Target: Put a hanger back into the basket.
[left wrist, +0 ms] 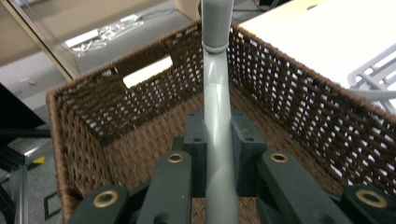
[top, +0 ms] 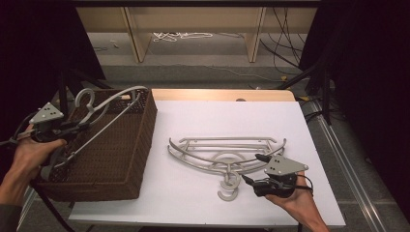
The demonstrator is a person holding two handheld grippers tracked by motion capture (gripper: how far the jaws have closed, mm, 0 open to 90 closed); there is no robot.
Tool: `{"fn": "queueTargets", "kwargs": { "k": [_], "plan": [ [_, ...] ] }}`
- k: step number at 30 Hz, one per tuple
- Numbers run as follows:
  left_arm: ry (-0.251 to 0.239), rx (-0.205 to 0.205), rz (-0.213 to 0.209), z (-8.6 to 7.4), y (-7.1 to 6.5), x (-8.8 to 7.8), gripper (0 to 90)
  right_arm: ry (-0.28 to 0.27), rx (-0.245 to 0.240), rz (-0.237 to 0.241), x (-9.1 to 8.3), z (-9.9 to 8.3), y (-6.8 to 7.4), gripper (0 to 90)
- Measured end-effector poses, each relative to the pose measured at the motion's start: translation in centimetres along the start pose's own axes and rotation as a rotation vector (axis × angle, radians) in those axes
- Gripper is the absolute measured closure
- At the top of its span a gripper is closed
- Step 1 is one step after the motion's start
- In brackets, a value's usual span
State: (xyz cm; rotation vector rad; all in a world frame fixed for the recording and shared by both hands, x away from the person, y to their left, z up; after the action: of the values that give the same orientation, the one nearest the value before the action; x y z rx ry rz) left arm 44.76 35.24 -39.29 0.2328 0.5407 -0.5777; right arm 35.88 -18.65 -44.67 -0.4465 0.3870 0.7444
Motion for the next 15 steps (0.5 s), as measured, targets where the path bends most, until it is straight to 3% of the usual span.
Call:
{"fn": "queueTargets", "kwargs": {
  "k": [4,6,10,11,13,15],
  "plan": [
    [0.025,0.009,0.008,-0.5,0.1,0.1,78.7,-0.002,-0.001,0.002,0.1,0.0,0.1,23.9],
    [0.012,-0.001,0.003,-0.6,0.0,0.1,78.8,0.005,-0.001,0.009,0.1,-0.1,0.2,24.0],
    [0.051,0.019,0.011,-1.4,-0.2,0.1,78.9,0.014,-0.006,0.010,0.2,-0.3,0.2,24.2],
    [0.063,0.027,-0.003,-1.7,-0.4,0.3,78.9,0.022,-0.004,0.015,0.2,-0.3,0.2,24.2],
    [0.139,0.098,-0.008,-1.8,-0.5,0.7,78.9,0.019,-0.005,0.011,0.2,-0.4,0.2,24.2],
    [0.166,0.101,-0.004,-1.9,-0.9,1.5,78.9,0.023,-0.003,0.016,0.2,-0.3,0.3,24.2]
  ]
}}
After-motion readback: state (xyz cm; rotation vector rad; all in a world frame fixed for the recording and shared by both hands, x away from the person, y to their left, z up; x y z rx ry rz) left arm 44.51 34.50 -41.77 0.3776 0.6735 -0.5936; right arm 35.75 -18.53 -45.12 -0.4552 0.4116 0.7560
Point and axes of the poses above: each handheld gripper's, and its own axes: x roughly forward along the jaws, z roughly out of its top, y roughly to its left, the point moved 7 cm from there along x, roughly forward along the jaws, and after that the axes turned 5 degrees about -z, right-handed, at the moved point
